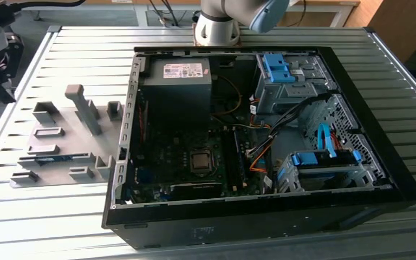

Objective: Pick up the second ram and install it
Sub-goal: 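Pick up the second ram and move it above second insertion slot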

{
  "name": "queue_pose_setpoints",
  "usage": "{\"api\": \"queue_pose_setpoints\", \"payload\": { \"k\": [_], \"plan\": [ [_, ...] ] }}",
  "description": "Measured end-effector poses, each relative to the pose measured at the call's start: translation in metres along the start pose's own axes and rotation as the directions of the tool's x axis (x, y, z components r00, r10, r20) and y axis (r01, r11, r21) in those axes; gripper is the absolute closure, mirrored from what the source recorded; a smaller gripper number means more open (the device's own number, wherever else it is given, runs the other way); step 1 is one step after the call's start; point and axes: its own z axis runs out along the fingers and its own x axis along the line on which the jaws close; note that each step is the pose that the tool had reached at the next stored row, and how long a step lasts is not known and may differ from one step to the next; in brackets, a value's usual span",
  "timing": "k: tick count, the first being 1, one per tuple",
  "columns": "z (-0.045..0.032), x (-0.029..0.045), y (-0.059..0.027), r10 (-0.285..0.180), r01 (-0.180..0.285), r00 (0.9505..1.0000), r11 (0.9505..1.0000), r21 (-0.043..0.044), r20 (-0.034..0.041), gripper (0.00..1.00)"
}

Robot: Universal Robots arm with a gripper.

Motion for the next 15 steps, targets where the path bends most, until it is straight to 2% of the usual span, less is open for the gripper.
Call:
{"api": "queue_pose_setpoints", "payload": {
  "k": [3, 7, 12, 15],
  "plan": [
    [0.0005, 0.0000, 0.0000, -0.048, 0.048, 0.9989, 0.9989, -0.0006, -0.0020, 0.90],
    [0.0012, 0.0001, 0.0000, -0.109, 0.109, 0.9940, 0.9940, -0.0014, -0.0046, 0.90],
    [0.0020, 0.0002, 0.0000, -0.186, 0.186, 0.9824, 0.9825, -0.0027, -0.0078, 0.90],
    [0.0025, 0.0003, 0.0000, -0.231, 0.231, 0.9729, 0.9729, -0.0035, -0.0096, 0.90]
  ]
}}
